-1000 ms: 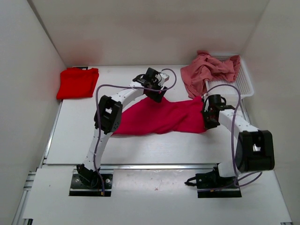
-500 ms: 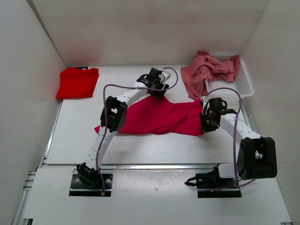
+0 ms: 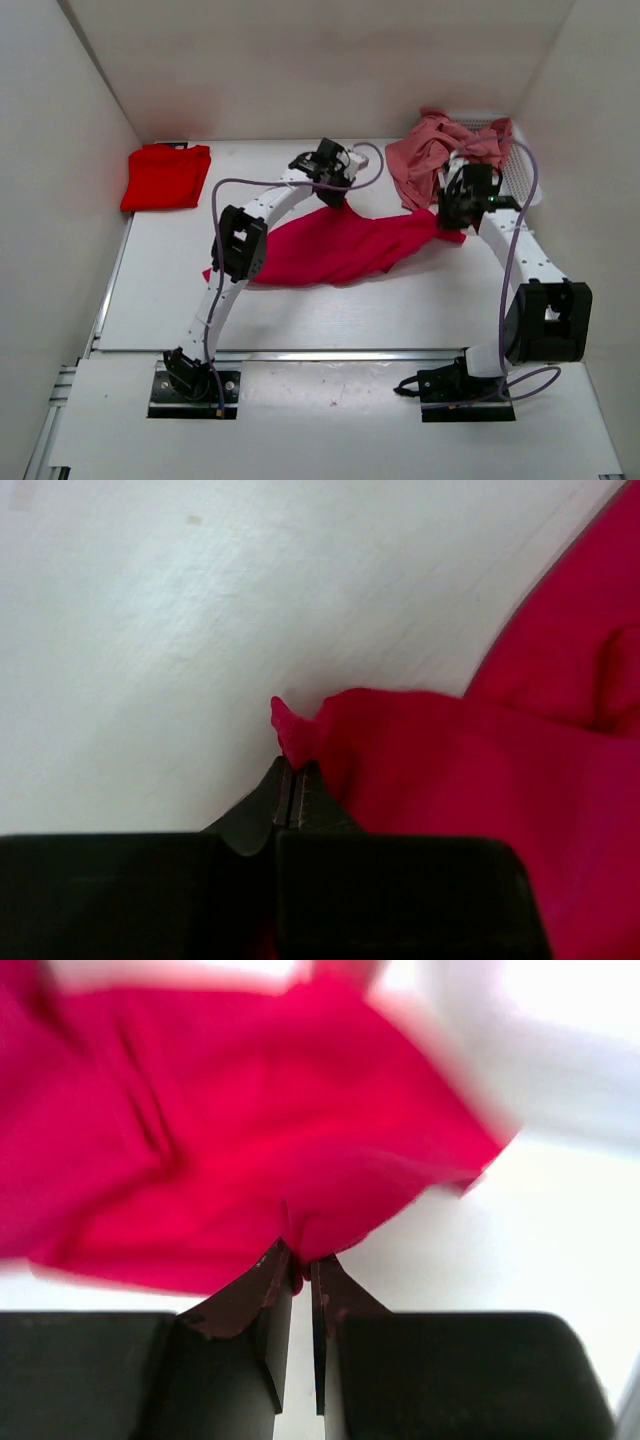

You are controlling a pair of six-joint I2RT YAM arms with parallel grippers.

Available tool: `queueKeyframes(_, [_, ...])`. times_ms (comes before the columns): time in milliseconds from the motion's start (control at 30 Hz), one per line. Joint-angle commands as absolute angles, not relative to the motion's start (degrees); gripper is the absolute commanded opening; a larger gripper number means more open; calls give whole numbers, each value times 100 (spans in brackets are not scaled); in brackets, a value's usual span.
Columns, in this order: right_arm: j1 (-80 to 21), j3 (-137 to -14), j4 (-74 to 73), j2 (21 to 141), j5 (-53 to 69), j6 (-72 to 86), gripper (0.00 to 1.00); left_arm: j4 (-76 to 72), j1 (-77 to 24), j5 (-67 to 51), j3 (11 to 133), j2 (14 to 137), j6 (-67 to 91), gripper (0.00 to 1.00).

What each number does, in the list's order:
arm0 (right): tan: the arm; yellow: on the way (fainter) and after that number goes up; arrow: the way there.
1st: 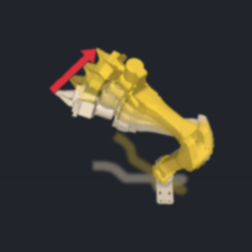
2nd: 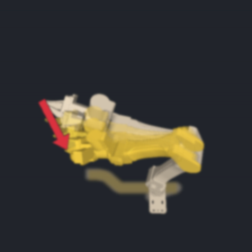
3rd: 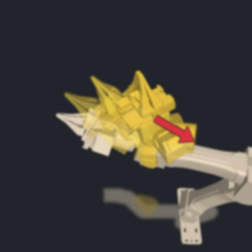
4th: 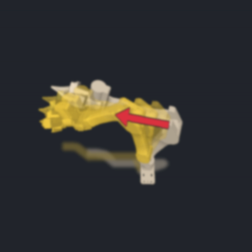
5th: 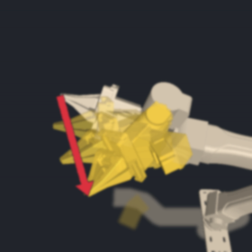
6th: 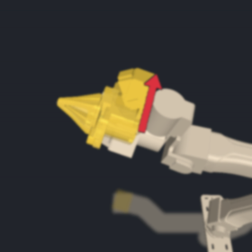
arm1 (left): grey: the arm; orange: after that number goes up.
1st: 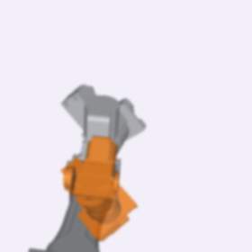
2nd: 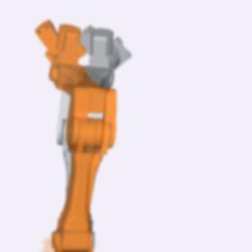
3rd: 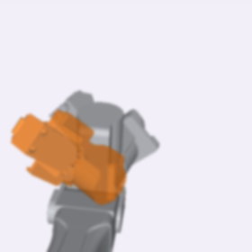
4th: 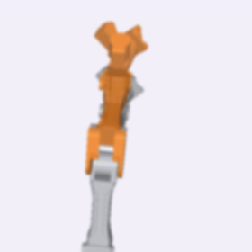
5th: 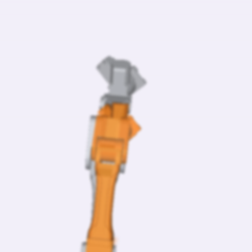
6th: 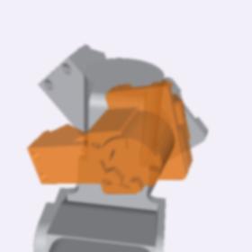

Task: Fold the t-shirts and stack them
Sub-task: Flatten out the tshirt

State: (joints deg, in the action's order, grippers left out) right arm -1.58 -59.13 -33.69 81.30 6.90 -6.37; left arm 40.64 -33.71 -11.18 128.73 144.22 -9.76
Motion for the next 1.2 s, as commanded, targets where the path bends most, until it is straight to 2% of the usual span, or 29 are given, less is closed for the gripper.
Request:
queueKeyframes(0, [-9, -7290, -2515, 8304, 502, -440, 0, 4114, -2665, -1240, 13952, 13281, -967, 0])
queueKeyframes(100, [156, -8512, -2399, 8647, 107, -343, 0, 3773, -2110, -837, 14467, 12528, -1168, 0])
queueKeyframes(167, [280, -9226, -2452, 8902, 27, -247, 0, 3378, -1663, -625, 13863, 11896, -1274, 0])
queueKeyframes(267, [386, -10394, -2593, 9131, 176, -228, 0, 3542, -1180, -465, 13747, 11270, -1467, 0])
queueKeyframes(400, [141, -10460, -2645, 9036, 96, -475, 0, 3709, -493, -579, 13185, 10426, -1468, 0])
queueKeyframes(467, [88, -9935, -2654, 8756, 193, -527, 0, 3814, -125, -633, 12563, 10031, -1485, 0])
queueKeyframes(600, [-78, -9291, -2514, 8211, 307, -738, 0, 3700, 183, -624, 11183, 8968, -1731, 0])
queueKeyframes(667, [-140, -9377, -2522, 8096, 465, -773, 0, 3726, 141, -589, 10970, 8632, -1827, 0])
queueKeyframes(800, [-105, -9580, -2812, 7797, 948, -800, 0, 3858, 158, -545, 10871, 8122, -1767, 0])
queueKeyframes(900, [-9, -9860, -2874, 7472, 1817, -669, 0, 4034, 394, -588, 11144, 7902, -1574, 0])
queueKeyframes(1000, [727, -10351, -2813, 7330, 2959, -117, 0, 3964, 755, -668, 11285, 7603, -1293, 0])
queueKeyframes(1167, [984, -10855, -2787, 7348, 3444, 220, 0, 3920, 695, -703, 11189, 7409, -1248, 0])
